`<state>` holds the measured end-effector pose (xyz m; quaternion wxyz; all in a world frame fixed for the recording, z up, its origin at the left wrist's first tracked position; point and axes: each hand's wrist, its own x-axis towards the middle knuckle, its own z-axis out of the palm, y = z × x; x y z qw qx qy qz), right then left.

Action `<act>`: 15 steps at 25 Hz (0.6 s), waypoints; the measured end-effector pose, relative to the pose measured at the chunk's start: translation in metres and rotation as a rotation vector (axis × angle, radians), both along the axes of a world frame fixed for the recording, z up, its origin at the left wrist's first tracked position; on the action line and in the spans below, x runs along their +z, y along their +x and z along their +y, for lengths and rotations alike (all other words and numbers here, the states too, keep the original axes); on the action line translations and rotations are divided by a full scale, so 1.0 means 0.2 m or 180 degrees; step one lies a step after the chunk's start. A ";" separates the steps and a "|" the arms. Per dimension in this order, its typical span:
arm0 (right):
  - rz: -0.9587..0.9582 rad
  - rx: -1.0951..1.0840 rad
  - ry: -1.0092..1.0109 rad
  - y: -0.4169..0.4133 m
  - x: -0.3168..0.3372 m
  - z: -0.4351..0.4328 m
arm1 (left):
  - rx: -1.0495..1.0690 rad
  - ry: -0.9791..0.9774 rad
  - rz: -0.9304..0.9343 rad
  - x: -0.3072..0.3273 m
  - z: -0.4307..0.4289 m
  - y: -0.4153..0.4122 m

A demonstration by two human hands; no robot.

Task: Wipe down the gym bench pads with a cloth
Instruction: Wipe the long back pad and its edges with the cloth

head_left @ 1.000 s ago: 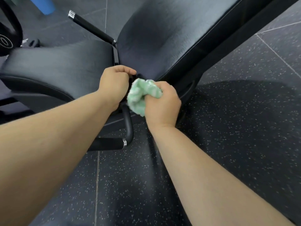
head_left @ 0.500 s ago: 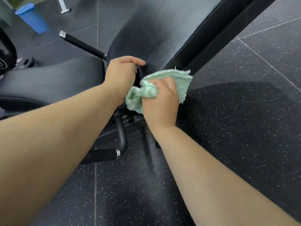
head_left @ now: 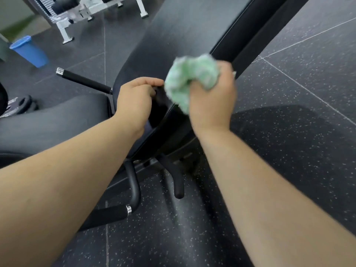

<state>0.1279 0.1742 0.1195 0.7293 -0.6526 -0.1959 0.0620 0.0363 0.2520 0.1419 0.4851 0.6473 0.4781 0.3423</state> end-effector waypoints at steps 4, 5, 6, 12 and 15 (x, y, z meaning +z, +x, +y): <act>0.0486 -0.0151 0.0190 0.05 0.06 0.05 | -0.0159 0.0131 -0.0016 0.07 -0.02 0.05; 0.0496 0.0004 0.0094 0.00 0.03 0.05 | -0.0285 0.0013 -0.0206 0.10 -0.03 0.08; 0.0445 0.0126 0.0018 -0.04 0.00 0.04 | -0.0395 -0.0176 -0.0404 0.12 -0.05 0.10; -0.0415 -0.0220 0.0255 0.20 0.11 -0.01 | -0.0374 0.0337 0.0130 0.08 0.01 0.16; -0.0029 -0.0589 0.0376 0.29 0.17 0.03 | -0.0239 0.0558 0.0358 0.10 0.03 0.18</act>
